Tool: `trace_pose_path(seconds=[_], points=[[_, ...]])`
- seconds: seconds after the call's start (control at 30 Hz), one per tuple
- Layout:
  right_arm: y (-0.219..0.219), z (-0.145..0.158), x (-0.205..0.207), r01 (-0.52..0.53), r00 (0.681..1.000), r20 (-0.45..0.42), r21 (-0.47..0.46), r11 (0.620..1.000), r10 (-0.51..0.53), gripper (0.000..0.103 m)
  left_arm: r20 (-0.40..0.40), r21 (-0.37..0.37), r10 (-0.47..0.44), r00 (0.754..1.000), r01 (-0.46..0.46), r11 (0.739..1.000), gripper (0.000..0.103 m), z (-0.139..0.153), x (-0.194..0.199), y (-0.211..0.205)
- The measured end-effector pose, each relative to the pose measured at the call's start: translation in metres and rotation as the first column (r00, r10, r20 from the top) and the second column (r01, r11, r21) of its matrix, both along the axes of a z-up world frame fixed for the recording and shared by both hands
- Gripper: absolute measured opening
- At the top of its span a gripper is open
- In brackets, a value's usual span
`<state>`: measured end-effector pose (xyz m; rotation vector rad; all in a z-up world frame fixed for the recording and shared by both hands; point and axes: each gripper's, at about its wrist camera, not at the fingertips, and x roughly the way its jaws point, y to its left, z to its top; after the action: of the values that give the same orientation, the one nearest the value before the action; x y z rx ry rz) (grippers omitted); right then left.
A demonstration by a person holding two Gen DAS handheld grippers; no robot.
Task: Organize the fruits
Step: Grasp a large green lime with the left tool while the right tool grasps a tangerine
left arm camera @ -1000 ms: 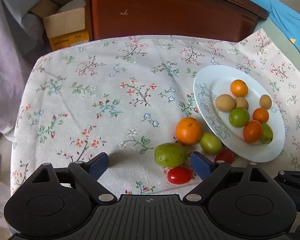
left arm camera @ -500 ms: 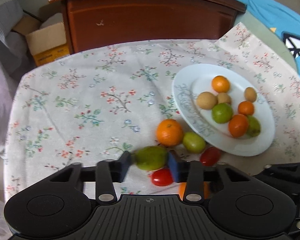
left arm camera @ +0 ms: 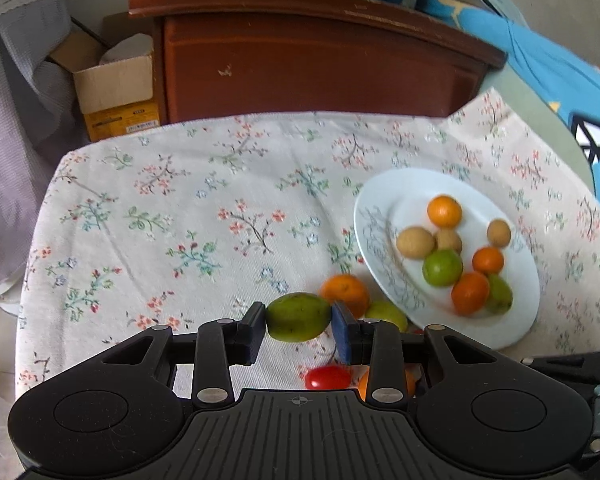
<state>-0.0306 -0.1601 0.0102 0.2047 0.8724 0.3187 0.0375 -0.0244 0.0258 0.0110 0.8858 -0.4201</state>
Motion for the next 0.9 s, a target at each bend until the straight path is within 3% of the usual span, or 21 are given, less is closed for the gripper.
trace_pose_path(seconds=[0.2, 0.43, 0.53, 0.63, 0.9], points=[[0.0, -0.004, -0.001, -0.013, 1.0, -0.007, 0.011, 1.0, 0.013, 0.024, -0.003, -0.015, 0.032, 0.999, -0.033, 0.999, 0.033, 0.004, 0.004, 0.005], [0.004, -0.007, 0.001, -0.008, 1.0, 0.01, 0.01, 1.0, 0.008, 0.043, 0.0, -0.023, 0.038, 0.999, -0.038, 0.999, 0.033, 0.007, 0.004, 0.008], [0.009, -0.01, 0.003, -0.02, 1.0, 0.01, -0.014, 1.0, 0.02, 0.041, -0.003, -0.021, 0.035, 0.999, -0.035, 0.999, 0.033, 0.006, 0.003, 0.006], [0.011, -0.014, 0.003, -0.019, 1.0, 0.0, -0.044, 0.999, 0.019, 0.032, -0.004, -0.028, 0.039, 0.999, -0.039, 0.999, 0.033, 0.007, 0.004, 0.006], [-0.011, 0.005, 0.003, 0.058, 0.998, 0.038, 0.007, 0.998, -0.058, 0.032, 0.01, -0.069, 0.036, 0.999, -0.035, 0.997, 0.033, 0.018, 0.005, -0.001]])
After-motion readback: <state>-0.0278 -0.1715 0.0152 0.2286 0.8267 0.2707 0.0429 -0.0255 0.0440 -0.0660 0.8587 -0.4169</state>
